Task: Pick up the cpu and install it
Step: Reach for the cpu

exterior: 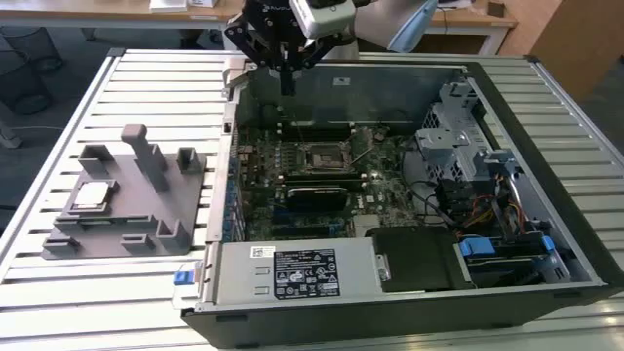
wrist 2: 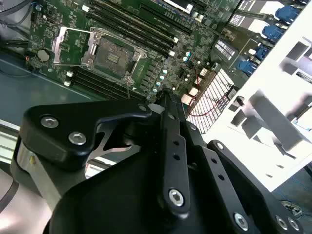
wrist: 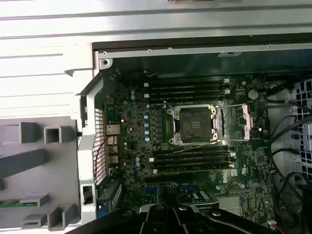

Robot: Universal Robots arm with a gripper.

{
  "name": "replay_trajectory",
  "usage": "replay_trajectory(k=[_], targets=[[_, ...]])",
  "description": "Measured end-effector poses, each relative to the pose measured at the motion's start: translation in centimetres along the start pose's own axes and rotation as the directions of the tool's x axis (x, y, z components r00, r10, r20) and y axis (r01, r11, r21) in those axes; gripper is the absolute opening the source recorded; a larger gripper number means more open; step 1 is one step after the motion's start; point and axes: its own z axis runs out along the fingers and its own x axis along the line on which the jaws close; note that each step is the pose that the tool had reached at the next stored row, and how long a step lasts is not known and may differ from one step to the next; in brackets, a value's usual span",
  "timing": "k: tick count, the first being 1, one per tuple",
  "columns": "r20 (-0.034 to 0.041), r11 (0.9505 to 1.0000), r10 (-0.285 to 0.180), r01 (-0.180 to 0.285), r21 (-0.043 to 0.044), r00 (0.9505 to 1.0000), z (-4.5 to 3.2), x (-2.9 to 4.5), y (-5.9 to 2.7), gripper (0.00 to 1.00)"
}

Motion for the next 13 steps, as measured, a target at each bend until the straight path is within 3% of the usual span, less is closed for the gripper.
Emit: replay_trajectory(k=[13], targets=[[0.0000,1.0000,0.000,0.000,0.0000,1.0000,0.09,0.59,-0.05,0.11]])
